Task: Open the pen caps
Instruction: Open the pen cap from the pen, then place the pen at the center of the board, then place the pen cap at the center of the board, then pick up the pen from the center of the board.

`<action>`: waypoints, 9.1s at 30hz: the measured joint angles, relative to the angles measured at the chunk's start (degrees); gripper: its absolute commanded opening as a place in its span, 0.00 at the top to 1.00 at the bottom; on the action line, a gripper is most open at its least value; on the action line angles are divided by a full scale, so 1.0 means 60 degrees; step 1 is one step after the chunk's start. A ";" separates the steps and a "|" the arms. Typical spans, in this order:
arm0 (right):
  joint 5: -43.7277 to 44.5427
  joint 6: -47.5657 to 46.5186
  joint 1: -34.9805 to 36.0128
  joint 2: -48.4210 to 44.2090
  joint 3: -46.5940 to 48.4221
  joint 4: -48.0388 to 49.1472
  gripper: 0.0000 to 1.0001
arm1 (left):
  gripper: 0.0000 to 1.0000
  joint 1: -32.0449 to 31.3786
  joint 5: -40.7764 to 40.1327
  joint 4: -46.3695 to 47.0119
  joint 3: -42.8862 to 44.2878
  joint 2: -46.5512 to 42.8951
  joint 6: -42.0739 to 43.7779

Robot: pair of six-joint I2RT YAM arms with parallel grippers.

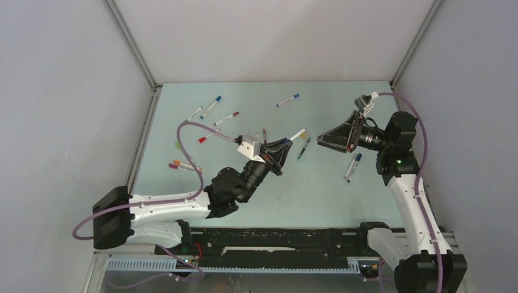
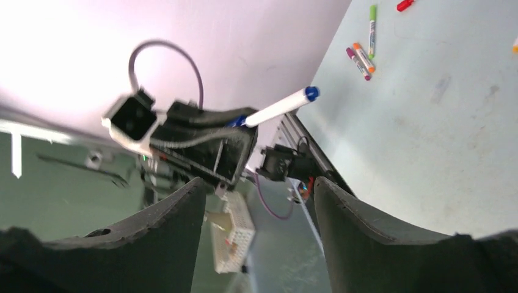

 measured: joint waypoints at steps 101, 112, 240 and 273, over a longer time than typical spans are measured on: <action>-0.1257 -0.2055 0.0444 0.0404 -0.1541 0.2612 1.00 | 1.00 0.1683 0.8007 -0.3034 0.1096 0.1759 -0.6102; -0.1137 -0.2670 -0.0605 0.1942 0.1231 0.2160 1.00 | 1.00 0.1730 0.8652 -0.2317 0.0736 0.1912 -0.7023; 0.1038 -1.2109 -0.2634 0.4954 0.2171 -0.6634 0.60 | 0.61 0.4699 0.2761 -1.2582 0.3665 0.4911 -0.4131; 0.6393 -1.0863 -0.3082 0.2776 -0.0645 -0.4207 0.63 | 0.27 0.5431 0.1220 -1.3264 0.1424 -0.3355 -0.1472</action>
